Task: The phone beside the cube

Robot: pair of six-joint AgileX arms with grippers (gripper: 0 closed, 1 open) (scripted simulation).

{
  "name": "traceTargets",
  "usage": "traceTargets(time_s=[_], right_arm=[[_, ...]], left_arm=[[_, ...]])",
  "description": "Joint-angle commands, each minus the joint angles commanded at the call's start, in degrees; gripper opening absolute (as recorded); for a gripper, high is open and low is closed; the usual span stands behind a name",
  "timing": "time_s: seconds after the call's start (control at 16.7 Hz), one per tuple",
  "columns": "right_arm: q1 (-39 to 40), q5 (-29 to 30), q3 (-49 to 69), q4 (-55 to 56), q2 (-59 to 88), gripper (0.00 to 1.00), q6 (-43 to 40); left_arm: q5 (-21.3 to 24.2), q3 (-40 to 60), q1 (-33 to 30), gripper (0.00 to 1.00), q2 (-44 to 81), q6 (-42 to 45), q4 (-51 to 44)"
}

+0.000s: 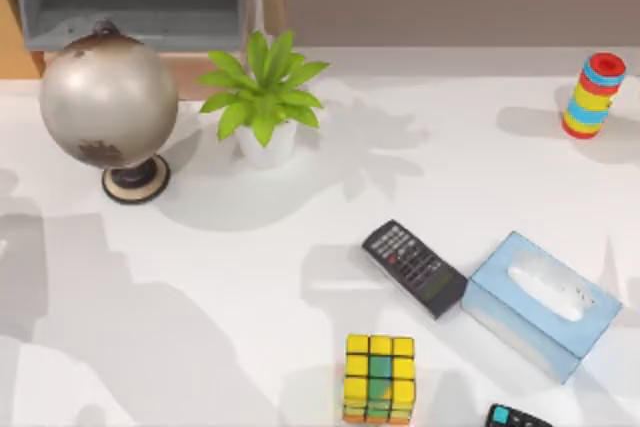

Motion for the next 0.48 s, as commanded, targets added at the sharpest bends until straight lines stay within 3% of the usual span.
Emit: traceTargets(time_s=[0.48], right_arm=[[0.00,0.00,0.00,0.00,0.00,1.00,0.00]], left_arm=[[0.02,-3.64,0.19,1.00,3.82,0.26,7.58]])
